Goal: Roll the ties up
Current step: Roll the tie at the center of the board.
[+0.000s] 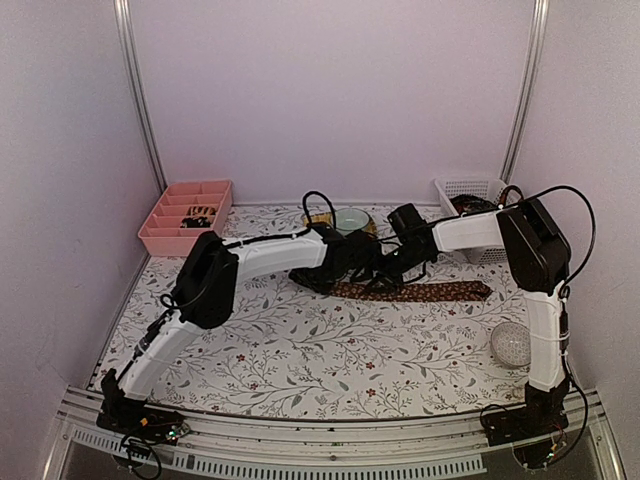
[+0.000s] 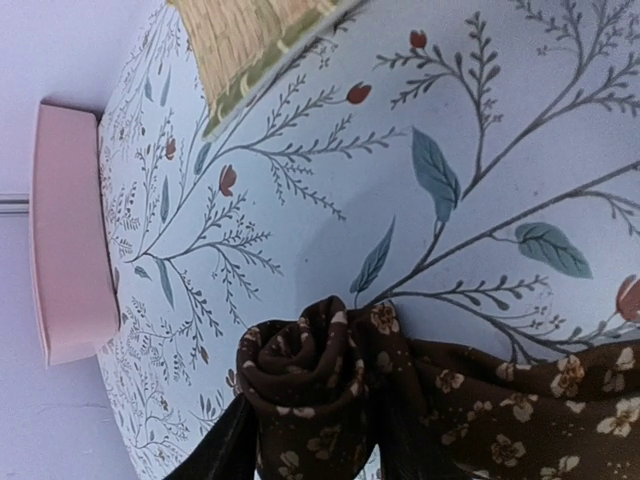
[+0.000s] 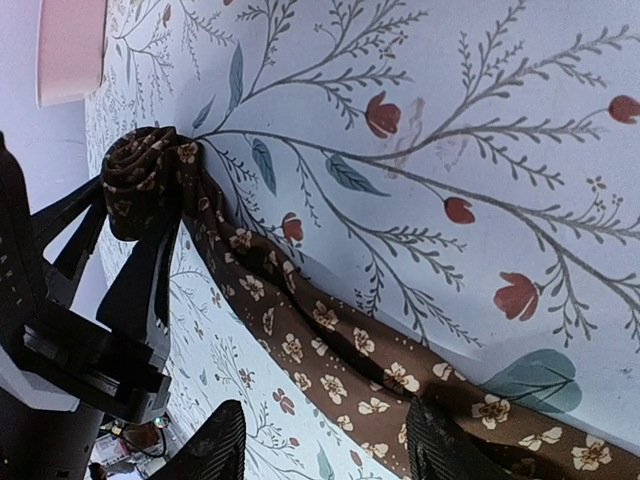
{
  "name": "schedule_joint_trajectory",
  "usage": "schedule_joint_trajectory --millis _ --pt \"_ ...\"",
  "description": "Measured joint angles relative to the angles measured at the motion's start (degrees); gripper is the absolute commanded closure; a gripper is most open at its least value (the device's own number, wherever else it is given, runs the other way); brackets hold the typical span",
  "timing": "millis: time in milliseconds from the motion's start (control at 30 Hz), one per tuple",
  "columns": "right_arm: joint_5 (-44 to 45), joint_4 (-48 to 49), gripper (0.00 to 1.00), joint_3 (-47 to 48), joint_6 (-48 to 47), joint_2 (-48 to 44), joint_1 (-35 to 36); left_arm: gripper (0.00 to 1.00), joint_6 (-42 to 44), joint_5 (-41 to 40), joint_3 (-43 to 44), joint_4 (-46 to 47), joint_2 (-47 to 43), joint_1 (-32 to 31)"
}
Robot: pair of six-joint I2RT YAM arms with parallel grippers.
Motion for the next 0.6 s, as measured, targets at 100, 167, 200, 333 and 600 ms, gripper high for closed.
schedule_joint_trajectory --millis 100,167,200,333,600 --pt "0.8 -1.1 0.45 0.8 -0.6 0.0 0.1 0.48 0.3 0.9 -2.3 2.0 -1.7 0.1" --pt "1.5 -2.0 0.44 1.5 -0.9 0.0 0.3 0.45 0.5 1.8 -4.9 3.9 -3.5 0.5" --pt "1.8 -2.3 0.43 1.9 -1.0 0.0 0.3 0.44 0.7 2.5 -6.4 5.0 -4.7 0.6" --pt "2.8 -3.7 0.4 4.3 -1.7 0.0 0.7 0.35 1.3 4.5 -10.6 8.0 -9.4 1.3" --pt "3.5 -4.7 0.37 10.5 -1.9 0.0 3.0 0.0 1.8 6.1 -14.7 11.8 -15.2 3.0"
